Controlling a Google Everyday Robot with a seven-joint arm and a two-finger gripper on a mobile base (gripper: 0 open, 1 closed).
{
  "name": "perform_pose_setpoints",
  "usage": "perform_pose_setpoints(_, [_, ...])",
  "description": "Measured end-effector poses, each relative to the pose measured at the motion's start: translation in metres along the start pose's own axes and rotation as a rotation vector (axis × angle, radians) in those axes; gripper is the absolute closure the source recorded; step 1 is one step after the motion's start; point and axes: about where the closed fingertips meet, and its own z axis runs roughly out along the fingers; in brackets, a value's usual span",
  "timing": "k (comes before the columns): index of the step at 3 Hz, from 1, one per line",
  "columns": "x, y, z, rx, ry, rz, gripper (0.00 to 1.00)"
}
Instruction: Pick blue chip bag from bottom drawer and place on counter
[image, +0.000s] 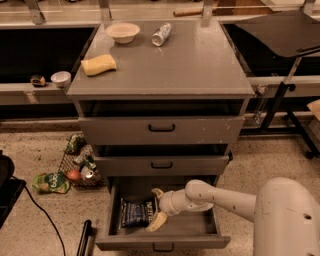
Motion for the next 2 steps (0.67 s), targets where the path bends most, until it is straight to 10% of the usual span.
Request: perform_pose_setpoints(2, [0.042,-0.039,0.065,0.033,0.02,0.007,0.0])
